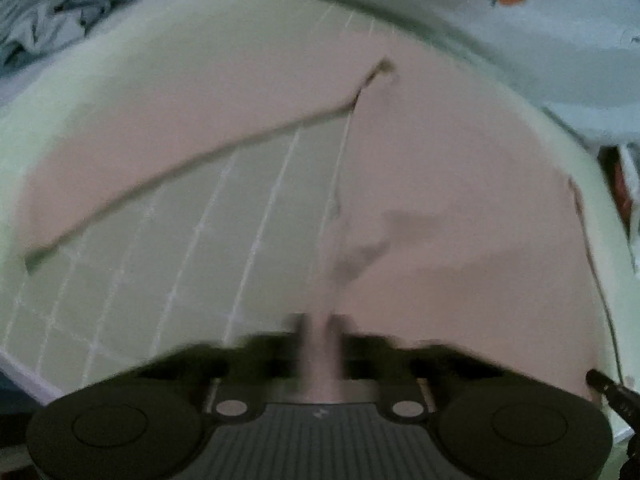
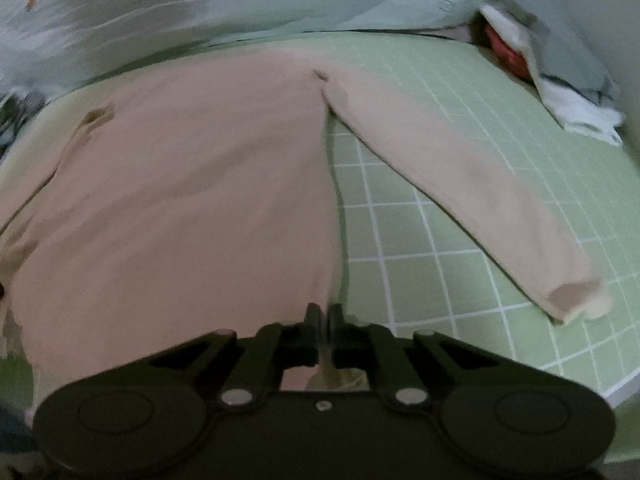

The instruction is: Fold clothes

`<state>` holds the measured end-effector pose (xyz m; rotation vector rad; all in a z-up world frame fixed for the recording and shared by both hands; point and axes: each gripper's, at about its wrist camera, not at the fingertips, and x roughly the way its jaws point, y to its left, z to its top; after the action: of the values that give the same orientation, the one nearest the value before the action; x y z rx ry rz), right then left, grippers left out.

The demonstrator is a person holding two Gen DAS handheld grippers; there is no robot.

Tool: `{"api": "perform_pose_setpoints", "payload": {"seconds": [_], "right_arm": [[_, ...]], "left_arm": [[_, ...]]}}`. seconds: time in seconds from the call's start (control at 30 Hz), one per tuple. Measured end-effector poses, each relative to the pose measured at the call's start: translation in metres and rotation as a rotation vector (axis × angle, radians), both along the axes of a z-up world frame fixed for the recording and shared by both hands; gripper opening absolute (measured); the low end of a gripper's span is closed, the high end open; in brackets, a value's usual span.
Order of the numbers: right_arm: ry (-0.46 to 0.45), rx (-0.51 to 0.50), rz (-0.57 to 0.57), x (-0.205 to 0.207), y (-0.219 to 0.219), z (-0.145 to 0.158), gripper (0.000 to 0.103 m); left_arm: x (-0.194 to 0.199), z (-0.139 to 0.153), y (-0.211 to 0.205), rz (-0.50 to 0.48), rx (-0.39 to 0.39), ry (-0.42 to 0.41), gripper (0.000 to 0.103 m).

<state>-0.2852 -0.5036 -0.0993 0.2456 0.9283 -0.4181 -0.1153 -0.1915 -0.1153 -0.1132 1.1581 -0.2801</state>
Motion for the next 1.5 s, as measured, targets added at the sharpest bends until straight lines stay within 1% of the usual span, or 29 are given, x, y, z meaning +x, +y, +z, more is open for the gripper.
{"api": "perform_pose_setpoints", "payload": {"seconds": [0.07, 0.17, 0.23, 0.27, 0.3, 0.33, 0.37, 0.4, 0.43, 0.47, 0.5, 0.57, 0.6, 0.7, 0.8, 0.93, 1.03, 1.2, 1.3, 1.43, 1.5], "right_arm": [[-0.001, 0.014, 0.004, -0.007, -0.003, 0.001, 0.005], [0.004, 0.029, 0.000, -0.014, -0.006, 0.002, 0.005], [0.012, 0.032, -0.007, -0.014, -0.006, 0.002, 0.006], [0.014, 0.029, -0.017, -0.013, -0.006, 0.003, 0.009], [0.015, 0.021, -0.029, -0.011, -0.005, 0.004, 0.019], [0.015, 0.010, -0.038, -0.010, -0.005, 0.005, 0.026], [0.011, 0.002, -0.048, -0.008, -0.005, 0.006, 0.039], [0.003, -0.004, -0.059, -0.005, -0.004, 0.007, 0.047], [-0.006, -0.009, -0.070, -0.003, -0.004, 0.008, 0.051], [-0.014, -0.017, -0.078, 0.001, -0.004, 0.009, 0.064], [-0.022, -0.029, -0.085, 0.005, -0.003, 0.010, 0.084], [-0.045, -0.064, -0.085, 0.012, 0.002, 0.011, 0.103], [-0.053, -0.079, -0.080, 0.016, 0.004, 0.011, 0.103], [-0.032, -0.083, -0.062, 0.028, 0.014, 0.007, 0.103], [-0.020, -0.080, -0.051, 0.038, 0.025, 0.004, 0.103], [0.009, -0.076, -0.053, 0.047, 0.038, 0.000, 0.103], [0.035, -0.074, -0.065, 0.053, 0.047, -0.004, 0.103], [0.054, -0.064, -0.130, 0.058, 0.053, -0.006, 0.103], [0.053, -0.074, -0.173, 0.058, 0.053, -0.006, 0.103], [0.032, -0.065, -0.238, 0.047, 0.039, -0.002, 0.103], [0.016, -0.073, -0.280, 0.039, 0.028, 0.001, 0.103]], "left_arm": [[-0.008, 0.000, 0.002, 0.007, 0.000, 0.010, 0.005], [-0.015, 0.000, 0.006, 0.023, -0.026, 0.026, 0.006], [-0.015, 0.002, 0.011, 0.035, -0.033, 0.032, 0.012], [-0.015, 0.002, 0.014, 0.041, -0.036, 0.034, 0.016], [-0.014, 0.006, 0.018, 0.058, -0.031, 0.024, 0.029], [-0.012, 0.010, 0.022, 0.078, -0.022, 0.010, 0.044], [-0.010, 0.014, 0.026, 0.098, -0.014, -0.003, 0.050], [-0.009, 0.018, 0.032, 0.122, -0.009, -0.020, 0.060], [-0.007, 0.022, 0.040, 0.156, -0.009, -0.035, 0.069], [-0.004, 0.026, 0.049, 0.192, -0.010, -0.048, 0.073], [-0.001, 0.030, 0.059, 0.231, -0.012, -0.060, 0.077], [0.005, 0.033, 0.077, 0.293, -0.003, -0.068, 0.083], [0.011, 0.033, 0.085, 0.316, 0.008, -0.067, 0.085], [0.025, 0.028, 0.104, 0.359, 0.056, -0.054, 0.086], [0.038, 0.021, 0.123, 0.396, 0.085, -0.032, 0.086], [0.052, 0.012, 0.138, 0.410, 0.118, -0.010, 0.086], [0.061, 0.009, 0.147, 0.408, 0.126, -0.001, 0.086], [0.070, 0.005, 0.156, 0.392, 0.149, 0.005, 0.087], [0.073, 0.000, 0.159, 0.393, 0.145, 0.027, 0.087], [0.074, -0.002, 0.154, 0.394, 0.161, 0.023, 0.090], [0.073, -0.001, 0.151, 0.397, 0.153, 0.023, 0.090]]}}
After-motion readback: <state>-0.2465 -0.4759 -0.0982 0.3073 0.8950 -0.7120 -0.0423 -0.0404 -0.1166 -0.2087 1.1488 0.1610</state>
